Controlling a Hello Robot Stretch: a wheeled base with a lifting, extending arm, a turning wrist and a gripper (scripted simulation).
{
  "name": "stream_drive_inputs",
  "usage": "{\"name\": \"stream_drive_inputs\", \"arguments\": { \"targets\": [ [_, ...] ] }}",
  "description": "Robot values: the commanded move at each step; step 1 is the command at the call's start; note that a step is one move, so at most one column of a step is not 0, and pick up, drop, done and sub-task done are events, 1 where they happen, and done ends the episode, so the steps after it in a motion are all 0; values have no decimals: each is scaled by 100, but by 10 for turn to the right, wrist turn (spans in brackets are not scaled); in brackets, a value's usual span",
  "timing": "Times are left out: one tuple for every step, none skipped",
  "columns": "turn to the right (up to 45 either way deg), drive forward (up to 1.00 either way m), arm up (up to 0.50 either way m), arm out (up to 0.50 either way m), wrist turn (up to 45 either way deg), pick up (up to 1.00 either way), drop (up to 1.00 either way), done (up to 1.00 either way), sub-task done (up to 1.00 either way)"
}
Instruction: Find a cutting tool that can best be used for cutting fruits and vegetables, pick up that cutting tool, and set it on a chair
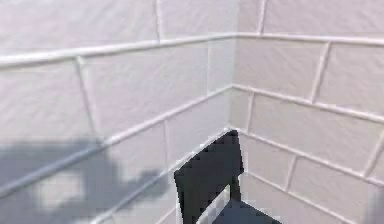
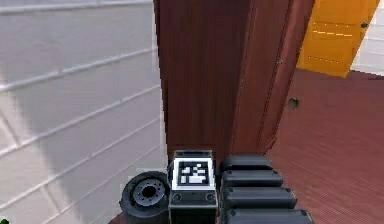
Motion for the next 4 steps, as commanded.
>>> {"name": "stream_drive_inputs", "arguments": {
  "targets": [
    [450, 0, 0, 0, 0, 0, 0, 0, 0],
    [450, 0, 0, 0, 0, 0, 0, 0, 0],
    [210, 0, 0, 0, 0, 0, 0, 0, 0],
    [-450, 0, 0, 0, 0, 0, 0, 0, 0]
  ]
}}
